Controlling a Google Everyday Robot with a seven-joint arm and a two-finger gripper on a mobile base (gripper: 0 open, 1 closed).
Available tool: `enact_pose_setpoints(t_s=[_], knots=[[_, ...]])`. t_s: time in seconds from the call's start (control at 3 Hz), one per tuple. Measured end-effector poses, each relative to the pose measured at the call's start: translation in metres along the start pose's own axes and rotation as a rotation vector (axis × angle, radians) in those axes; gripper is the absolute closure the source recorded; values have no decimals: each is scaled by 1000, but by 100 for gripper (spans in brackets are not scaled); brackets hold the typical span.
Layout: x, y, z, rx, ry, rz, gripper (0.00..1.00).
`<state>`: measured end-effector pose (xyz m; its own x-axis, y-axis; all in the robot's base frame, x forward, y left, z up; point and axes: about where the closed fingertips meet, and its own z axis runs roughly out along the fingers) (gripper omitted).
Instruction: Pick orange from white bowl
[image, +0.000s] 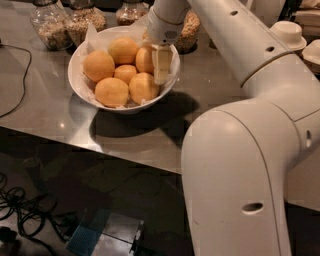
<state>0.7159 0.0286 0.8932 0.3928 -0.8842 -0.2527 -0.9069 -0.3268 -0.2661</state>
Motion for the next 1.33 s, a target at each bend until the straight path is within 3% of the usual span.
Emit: enact_pose_setpoints(t_s=[0.33, 1.33], knots=[[9, 3, 11, -19, 12, -1, 22], [8, 6, 8, -21, 8, -20, 88]])
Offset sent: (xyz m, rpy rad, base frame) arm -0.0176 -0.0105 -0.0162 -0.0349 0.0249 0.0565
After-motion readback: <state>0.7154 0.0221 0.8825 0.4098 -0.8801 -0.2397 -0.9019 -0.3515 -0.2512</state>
